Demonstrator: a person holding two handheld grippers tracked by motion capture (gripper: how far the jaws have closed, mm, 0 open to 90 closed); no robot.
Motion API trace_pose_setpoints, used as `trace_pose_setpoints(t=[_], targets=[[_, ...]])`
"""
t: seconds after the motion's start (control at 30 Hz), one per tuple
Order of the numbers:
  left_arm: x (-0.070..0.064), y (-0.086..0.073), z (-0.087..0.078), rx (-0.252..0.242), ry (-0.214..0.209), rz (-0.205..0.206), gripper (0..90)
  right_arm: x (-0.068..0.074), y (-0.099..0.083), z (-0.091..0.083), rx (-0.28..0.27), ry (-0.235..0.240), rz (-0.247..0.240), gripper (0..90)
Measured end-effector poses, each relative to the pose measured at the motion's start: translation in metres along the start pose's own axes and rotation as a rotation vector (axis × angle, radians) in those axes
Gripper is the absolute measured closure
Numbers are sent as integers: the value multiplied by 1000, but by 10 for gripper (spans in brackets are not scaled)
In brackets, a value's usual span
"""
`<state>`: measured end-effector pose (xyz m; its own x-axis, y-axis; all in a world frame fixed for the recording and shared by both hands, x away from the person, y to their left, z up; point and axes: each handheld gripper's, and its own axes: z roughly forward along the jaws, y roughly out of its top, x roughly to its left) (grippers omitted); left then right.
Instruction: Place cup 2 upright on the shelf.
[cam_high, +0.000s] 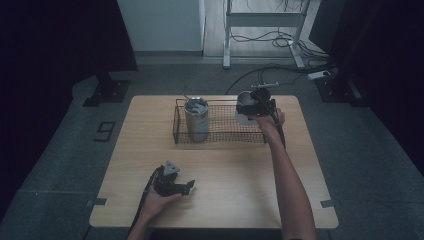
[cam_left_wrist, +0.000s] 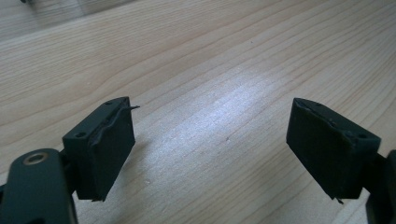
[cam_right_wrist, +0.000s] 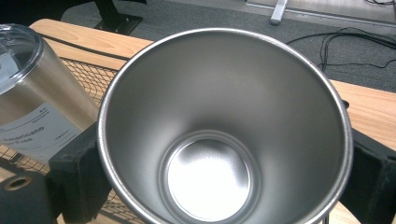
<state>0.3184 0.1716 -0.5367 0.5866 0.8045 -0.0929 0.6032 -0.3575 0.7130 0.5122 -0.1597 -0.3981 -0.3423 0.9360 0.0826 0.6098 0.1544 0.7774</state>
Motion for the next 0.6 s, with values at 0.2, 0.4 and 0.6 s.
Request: trace_pose_setpoints(t=[0.2, 0.4, 0.6], targets=[[0, 0, 1, 1, -5, 1, 154, -4, 2, 12, 10, 2, 8, 70], [0, -1, 3, 11, -4, 3, 153, -6, -1, 29, 33, -7, 10, 70], [0, -1, 2, 5, -20, -6, 154, -7, -4, 40, 51, -8, 11, 70]])
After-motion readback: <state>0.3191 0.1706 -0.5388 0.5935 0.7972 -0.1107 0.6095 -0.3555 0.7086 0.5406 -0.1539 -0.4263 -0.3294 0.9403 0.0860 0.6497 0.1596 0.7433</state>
